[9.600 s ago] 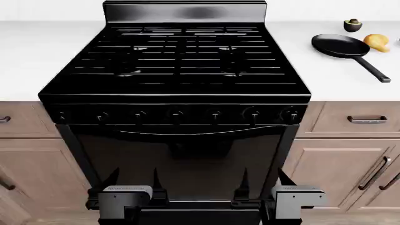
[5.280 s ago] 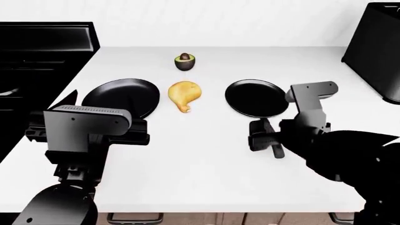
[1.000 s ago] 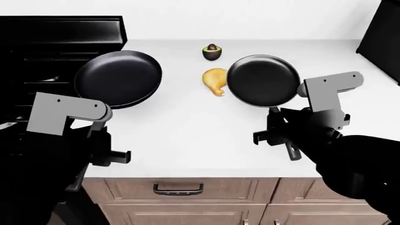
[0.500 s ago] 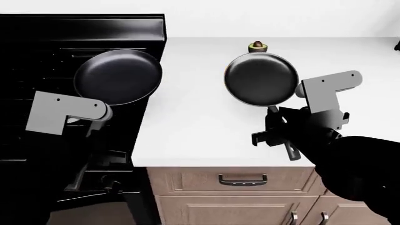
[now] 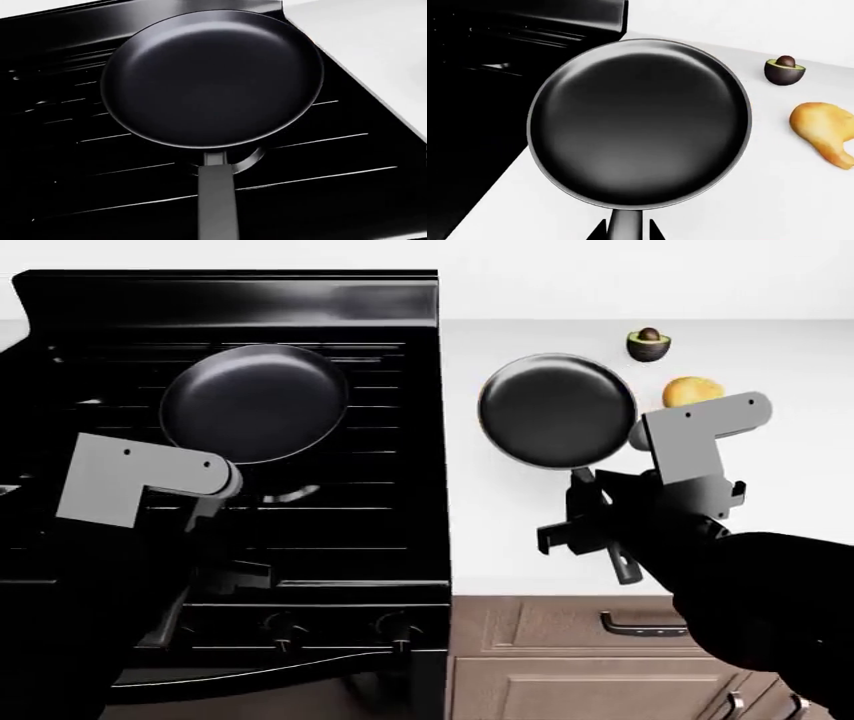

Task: Place both pans onto different burners. Then place the avocado and the chicken breast on different pans.

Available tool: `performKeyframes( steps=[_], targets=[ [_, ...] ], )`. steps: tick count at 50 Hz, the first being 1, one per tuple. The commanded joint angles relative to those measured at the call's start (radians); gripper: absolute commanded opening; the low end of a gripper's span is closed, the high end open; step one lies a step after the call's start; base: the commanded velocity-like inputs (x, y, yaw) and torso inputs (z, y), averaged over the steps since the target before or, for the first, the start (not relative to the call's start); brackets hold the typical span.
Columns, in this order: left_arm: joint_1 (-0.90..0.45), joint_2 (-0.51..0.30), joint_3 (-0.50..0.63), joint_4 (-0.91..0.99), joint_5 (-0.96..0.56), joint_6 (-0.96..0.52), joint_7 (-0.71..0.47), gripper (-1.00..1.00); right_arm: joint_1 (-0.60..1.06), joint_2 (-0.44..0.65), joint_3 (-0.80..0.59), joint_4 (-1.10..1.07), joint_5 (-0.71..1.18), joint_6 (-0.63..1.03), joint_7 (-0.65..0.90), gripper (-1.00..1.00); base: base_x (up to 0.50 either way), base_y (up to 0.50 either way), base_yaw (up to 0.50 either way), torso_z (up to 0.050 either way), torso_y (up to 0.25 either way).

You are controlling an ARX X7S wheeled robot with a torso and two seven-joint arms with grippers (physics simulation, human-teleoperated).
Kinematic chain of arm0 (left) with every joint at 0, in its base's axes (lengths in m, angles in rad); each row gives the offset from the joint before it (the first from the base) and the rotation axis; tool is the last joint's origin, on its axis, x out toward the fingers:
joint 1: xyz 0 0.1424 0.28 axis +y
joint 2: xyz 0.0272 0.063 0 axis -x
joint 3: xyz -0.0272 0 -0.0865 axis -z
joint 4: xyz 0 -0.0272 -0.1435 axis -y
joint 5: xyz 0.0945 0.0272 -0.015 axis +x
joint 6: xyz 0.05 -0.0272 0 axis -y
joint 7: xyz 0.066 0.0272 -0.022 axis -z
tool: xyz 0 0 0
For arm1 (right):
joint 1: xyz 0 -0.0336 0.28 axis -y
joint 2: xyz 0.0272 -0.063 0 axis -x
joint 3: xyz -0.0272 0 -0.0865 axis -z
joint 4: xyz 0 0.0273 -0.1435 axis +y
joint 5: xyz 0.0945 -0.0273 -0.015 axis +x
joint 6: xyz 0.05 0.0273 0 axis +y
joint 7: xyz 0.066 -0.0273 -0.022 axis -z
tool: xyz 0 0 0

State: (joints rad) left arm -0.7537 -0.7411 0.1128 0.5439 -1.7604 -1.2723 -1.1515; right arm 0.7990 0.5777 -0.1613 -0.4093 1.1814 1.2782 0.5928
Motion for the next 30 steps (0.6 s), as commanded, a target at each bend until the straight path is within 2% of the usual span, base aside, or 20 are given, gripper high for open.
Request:
performKeyframes(
  steps=[1,30],
  targets=[
    [-0.022,-0.005,-0.012,0.004,0.029,0.010,-0.014,-1.00,0.023,0.006,0.021,-0.015,-0.044,-0.015,0.034,-1.00,0.00,0.50,0.00,0.000,0.010],
    [-0.028,-0.017,0.002,0.003,0.034,0.026,0.002,-1.00,0.029,0.016,-0.009,-0.012,-0.047,-0.026,0.026,-1.00,0.00,0.50,0.00,0.001,0.004]
  ],
)
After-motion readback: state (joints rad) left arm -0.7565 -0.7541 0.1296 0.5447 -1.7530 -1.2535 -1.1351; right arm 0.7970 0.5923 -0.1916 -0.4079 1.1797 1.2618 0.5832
